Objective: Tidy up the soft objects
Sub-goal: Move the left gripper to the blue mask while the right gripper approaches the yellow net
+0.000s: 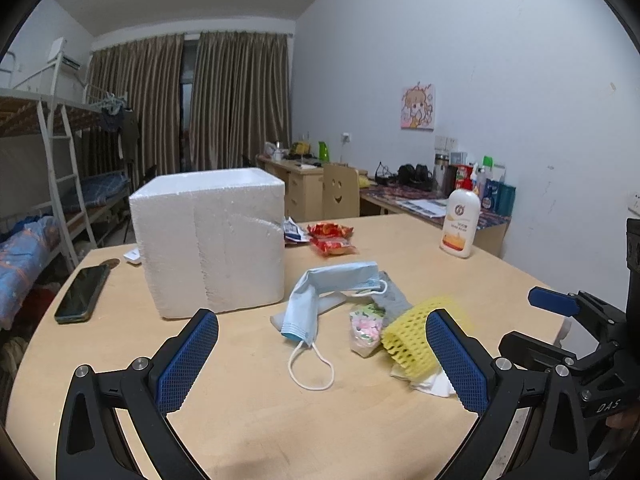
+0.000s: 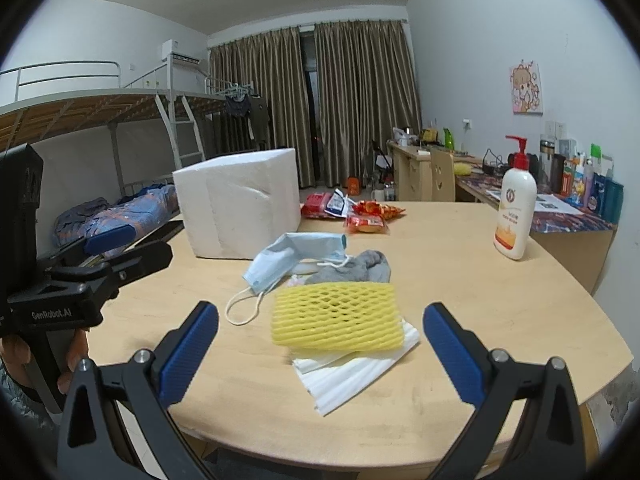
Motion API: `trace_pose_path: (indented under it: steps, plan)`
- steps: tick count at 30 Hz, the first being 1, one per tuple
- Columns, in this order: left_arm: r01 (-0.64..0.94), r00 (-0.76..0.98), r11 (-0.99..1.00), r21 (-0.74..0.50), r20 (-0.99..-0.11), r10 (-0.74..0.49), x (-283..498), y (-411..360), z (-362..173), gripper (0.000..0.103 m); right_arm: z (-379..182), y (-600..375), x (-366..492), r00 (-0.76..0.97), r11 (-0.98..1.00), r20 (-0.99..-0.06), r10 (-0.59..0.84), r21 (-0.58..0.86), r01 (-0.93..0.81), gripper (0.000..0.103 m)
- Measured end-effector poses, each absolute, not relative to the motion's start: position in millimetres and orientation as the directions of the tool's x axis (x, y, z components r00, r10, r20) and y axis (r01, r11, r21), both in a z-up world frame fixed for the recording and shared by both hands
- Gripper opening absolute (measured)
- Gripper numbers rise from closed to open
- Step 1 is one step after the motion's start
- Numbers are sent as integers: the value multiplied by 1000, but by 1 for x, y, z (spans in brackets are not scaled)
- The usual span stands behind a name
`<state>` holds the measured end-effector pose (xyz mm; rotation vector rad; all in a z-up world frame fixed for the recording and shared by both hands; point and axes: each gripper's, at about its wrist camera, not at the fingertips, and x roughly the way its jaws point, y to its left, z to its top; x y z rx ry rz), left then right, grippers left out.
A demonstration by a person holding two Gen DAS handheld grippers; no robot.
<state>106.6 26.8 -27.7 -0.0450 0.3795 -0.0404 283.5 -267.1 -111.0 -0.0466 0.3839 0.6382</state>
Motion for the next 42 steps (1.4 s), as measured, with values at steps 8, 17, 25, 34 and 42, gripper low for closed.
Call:
trace_pose_path:
  steps: [8, 17, 25, 34, 42]
  plan:
    - [54, 891, 994, -96, -444, -92, 150, 38, -36, 103, -122, -263, 314, 710, 813, -428, 559, 114, -571, 103]
    - [111, 838, 991, -78, -528, -136, 197, 32, -48, 103, -123, -260, 331, 683, 791, -436, 586, 122, -600, 103]
    - [109, 765, 973, -205, -607, -214, 235, 43, -62, 102, -129, -255, 353, 682, 807, -480, 552, 100, -582, 103]
    - [50, 719, 979, -195, -674, -171, 262, 52, -82, 84, -137, -251, 364, 633, 794, -536, 559, 123, -596, 103]
    - [12, 704, 990, -144, -701, -110, 276, 58, -94, 72, -138, -246, 361, 632, 783, -541, 555, 85, -616, 103]
